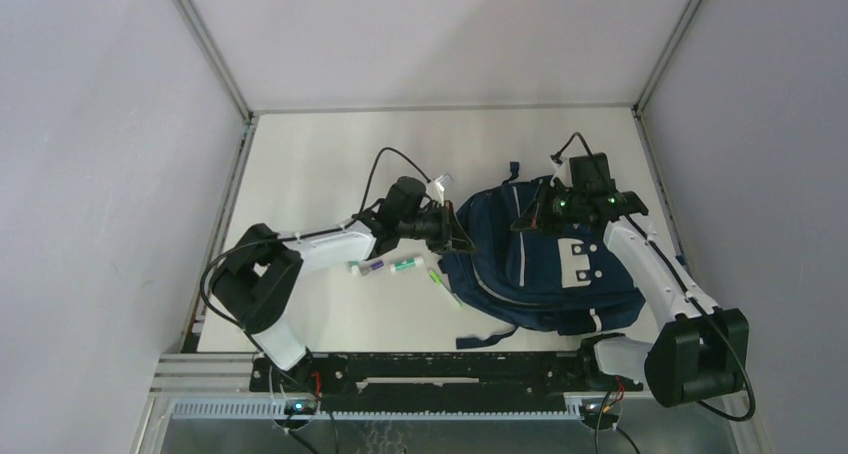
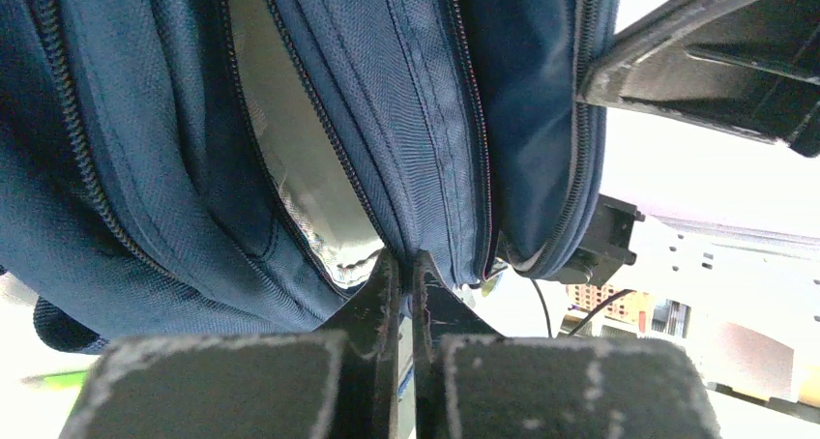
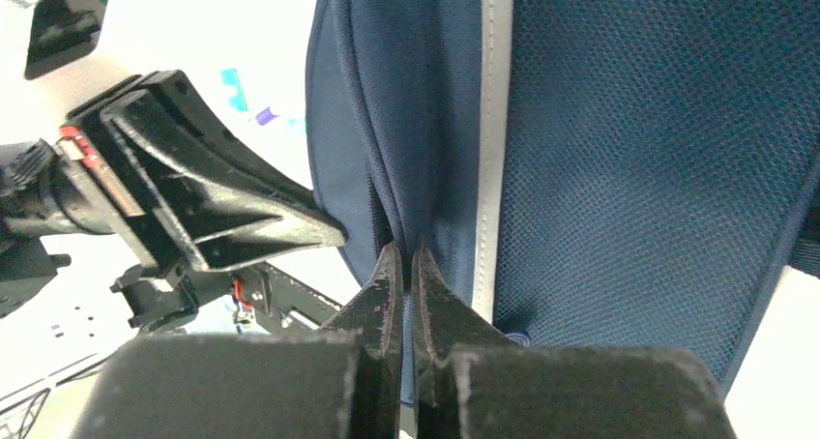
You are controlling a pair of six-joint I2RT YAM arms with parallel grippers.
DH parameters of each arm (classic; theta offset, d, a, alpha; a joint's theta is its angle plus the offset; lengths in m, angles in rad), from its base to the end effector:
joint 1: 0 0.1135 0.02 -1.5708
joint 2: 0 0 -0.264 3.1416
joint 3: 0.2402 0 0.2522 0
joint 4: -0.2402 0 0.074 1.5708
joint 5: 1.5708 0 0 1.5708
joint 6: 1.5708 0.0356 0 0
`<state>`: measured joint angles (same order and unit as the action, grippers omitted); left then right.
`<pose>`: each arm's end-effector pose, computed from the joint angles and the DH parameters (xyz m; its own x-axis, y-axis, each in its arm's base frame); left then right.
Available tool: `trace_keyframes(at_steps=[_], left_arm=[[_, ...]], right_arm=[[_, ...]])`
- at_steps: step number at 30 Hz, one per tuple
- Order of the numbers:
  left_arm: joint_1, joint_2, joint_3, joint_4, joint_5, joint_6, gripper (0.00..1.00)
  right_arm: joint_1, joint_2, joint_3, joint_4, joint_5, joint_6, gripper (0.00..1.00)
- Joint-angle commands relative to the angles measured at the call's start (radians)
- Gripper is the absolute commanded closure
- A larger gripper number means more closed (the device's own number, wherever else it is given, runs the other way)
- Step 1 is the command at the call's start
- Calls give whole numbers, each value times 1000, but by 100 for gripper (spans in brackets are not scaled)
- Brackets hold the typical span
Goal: Pack the student bag
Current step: Adjust the student bag at the center of the board.
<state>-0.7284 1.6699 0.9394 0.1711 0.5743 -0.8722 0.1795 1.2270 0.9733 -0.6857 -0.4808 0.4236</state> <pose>0.2533 -0.2519 0.2023 -0.9458 -0.0178 -0.3244 0.2772 0.4763 -0.8344 0.2386 0.0600 0.2734 -0.8995 0.2072 -0.3846 -0.0627 0.8101 0.5830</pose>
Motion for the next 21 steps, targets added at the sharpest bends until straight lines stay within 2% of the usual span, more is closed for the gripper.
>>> trace_keyframes(at_steps=[1, 11, 16, 17, 18, 20, 21], left_arm=[[27, -22, -11, 22, -36, 32, 100], [28, -23, 14, -38, -75, 72, 100], [27, -23, 32, -68, -82, 84, 100], [28, -32, 34, -68, -73, 90, 95], [28, -42, 36, -67, -59, 101, 85], [28, -78, 45, -98, -57, 145, 57], [28, -99, 59, -145, -77, 176, 47]], right_arm=[[-17, -42, -6, 6, -53, 11, 100], [-15, -242, -5, 22, 45, 102, 100], [-13, -253, -5, 15, 59, 108, 100], [-9, -246, -5, 17, 56, 111, 100], [-3, -241, -5, 22, 58, 113, 100], [9, -234, -6, 31, 66, 115, 100], [15, -231, -6, 35, 67, 116, 100]])
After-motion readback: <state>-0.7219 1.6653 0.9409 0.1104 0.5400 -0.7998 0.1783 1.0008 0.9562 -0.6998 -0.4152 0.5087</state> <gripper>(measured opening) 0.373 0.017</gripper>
